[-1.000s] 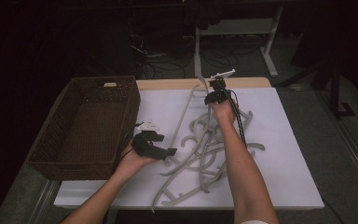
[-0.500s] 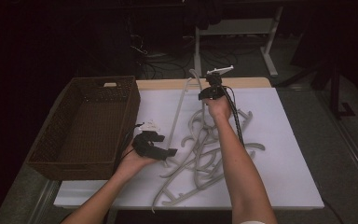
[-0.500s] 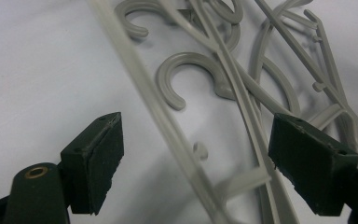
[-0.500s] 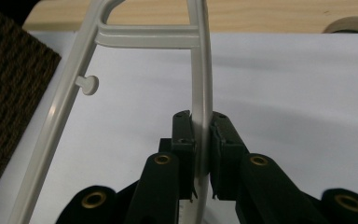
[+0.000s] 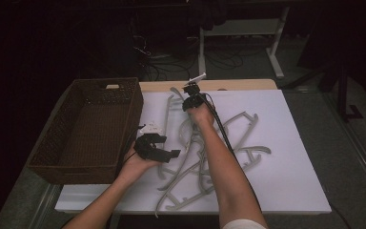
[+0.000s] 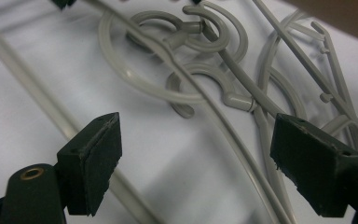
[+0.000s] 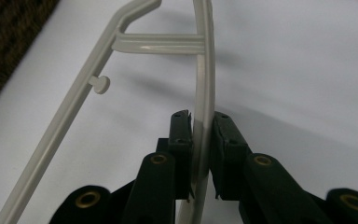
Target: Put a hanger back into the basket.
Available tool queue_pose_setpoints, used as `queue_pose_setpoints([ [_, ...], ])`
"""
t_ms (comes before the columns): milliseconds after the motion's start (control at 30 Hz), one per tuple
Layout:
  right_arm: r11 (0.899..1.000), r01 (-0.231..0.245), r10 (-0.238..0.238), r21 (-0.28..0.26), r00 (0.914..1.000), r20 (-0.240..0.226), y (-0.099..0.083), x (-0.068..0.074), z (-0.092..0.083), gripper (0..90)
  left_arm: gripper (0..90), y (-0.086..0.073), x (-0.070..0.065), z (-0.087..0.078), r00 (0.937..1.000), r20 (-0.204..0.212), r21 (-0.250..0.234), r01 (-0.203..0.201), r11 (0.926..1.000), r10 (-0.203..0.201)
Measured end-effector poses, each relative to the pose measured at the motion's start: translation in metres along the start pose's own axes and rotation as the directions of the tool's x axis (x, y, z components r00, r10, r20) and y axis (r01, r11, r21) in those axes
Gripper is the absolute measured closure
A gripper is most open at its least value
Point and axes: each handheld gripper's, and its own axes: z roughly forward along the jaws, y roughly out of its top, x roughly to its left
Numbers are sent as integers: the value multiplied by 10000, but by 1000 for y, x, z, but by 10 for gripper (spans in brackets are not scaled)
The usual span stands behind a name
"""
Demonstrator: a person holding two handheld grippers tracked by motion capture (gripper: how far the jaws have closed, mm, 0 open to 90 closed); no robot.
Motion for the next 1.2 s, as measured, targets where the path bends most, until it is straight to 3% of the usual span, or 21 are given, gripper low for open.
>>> queue_pose_setpoints([
  [133,9995,255,-255,211,9997,-49,-5,4,10,723,167,0,0,0,10000,1,23,2,10000,-2],
  [233,9990,436,-435,85,9990,-101,-6,4,5,654,167,0,0,0,10000,-1,24,1,10000,-1],
  [400,9965,792,-792,-277,9969,-4,-11,2,-26,615,167,-1,0,0,10000,3,48,60,10000,-60],
  [533,9958,899,-900,-174,9959,-49,-19,-2,-43,615,167,-1,1,1,9999,13,59,148,9999,-148],
  [567,9929,1184,-1184,-90,9929,-109,-31,-2,-59,615,167,-1,0,1,9999,-24,75,140,9999,-140],
  [700,9892,1465,-1465,63,9892,-16,-45,-3,-72,613,167,-2,-1,2,9999,-35,150,117,9998,-116],
  [1000,9897,1374,-1397,398,9883,612,-89,-22,-94,606,167,-3,-2,3,9999,-39,189,139,9997,-138],
  [1200,9920,1081,-1118,653,9922,551,-103,-31,-94,612,167,-3,0,3,9999,-81,201,146,9997,-145],
])
